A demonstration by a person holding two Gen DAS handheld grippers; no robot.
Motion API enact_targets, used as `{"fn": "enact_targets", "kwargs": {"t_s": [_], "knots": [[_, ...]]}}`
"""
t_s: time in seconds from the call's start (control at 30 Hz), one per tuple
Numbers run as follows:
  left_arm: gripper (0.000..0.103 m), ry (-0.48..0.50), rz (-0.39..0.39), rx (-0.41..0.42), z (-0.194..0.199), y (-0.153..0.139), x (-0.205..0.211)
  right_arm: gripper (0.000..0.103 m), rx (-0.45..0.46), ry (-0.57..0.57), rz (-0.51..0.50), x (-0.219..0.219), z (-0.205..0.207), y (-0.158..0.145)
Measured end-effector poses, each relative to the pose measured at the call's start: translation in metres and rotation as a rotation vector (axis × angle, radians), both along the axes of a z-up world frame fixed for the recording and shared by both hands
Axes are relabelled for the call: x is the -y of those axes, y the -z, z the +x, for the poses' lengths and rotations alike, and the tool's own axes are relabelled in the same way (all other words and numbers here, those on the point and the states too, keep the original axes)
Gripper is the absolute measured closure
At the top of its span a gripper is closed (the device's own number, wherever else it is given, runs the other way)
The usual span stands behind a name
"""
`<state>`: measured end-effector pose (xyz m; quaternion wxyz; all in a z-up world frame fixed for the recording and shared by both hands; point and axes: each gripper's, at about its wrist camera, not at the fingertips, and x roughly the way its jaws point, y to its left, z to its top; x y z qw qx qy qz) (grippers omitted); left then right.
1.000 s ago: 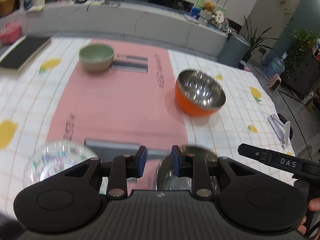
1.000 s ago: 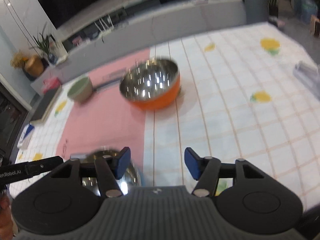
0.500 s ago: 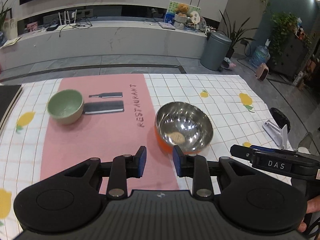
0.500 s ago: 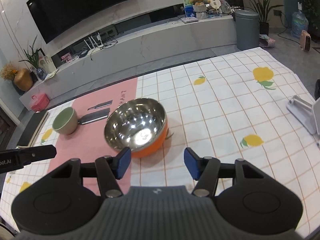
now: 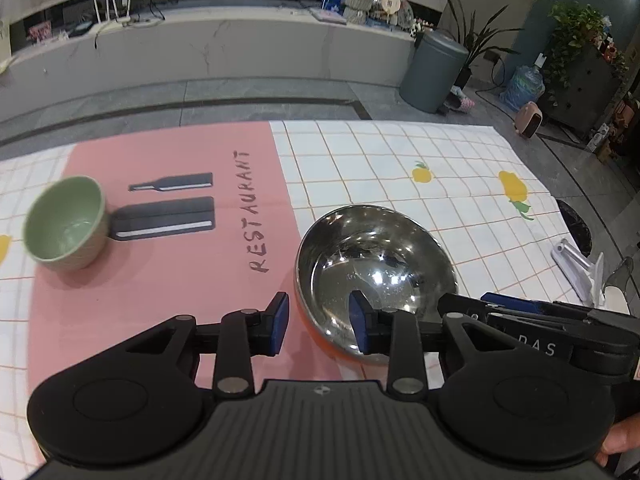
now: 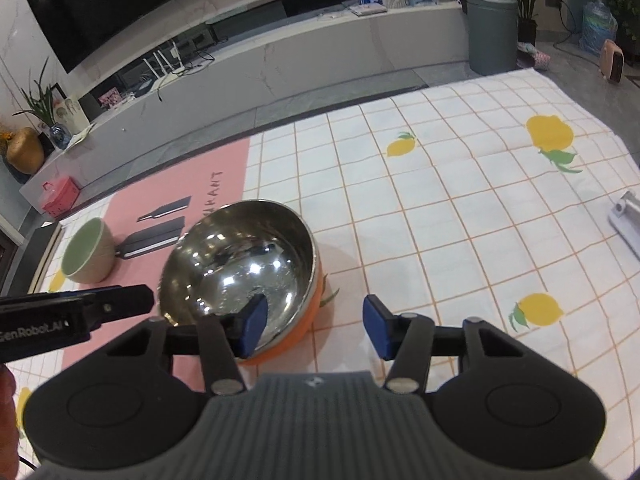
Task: Organize plates and bowls
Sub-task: 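Grip the rim of the nested orange and steel bowls with the left tool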
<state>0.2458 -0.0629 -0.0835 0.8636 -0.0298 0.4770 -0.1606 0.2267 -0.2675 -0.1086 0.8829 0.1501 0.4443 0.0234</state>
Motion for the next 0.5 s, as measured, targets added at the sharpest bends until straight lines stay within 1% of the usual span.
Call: {"fn": "enact_targets", "kwargs": {"t_s": [0.17,0.2,0.27,0.33,0.4,0.5], "knots": [[0.062,-0.019,0.017,-0.025,0.016,0.019,0.003,0.054,-0.024,0.008,0.013,0.004,0.012,0.014],[0.062,-0.024,0.017,-0.027,0.018,0.022,0.003,0.057,-0.028,0.011,0.015,0.005,0.014,0.016],[0.062,-0.026,0.014,-0.030,0.021,0.025,0.002,0.057,-0.032,0.017,0.028,0.006,0.018,0.020],[0.062,-0.029,0.009,-0.034,0.023,0.029,0.001,0.060,-0.031,0.018,0.035,0.007,0.020,0.022],[0.064,-0.031,0.008,-0.036,0.025,0.031,0.001,0.064,-0.028,0.014,0.044,0.007,0.022,0.024],[0.077,-0.028,0.017,-0.033,0.027,0.034,0.003,0.070,-0.021,0.007,0.065,0.008,0.024,0.027]]}}
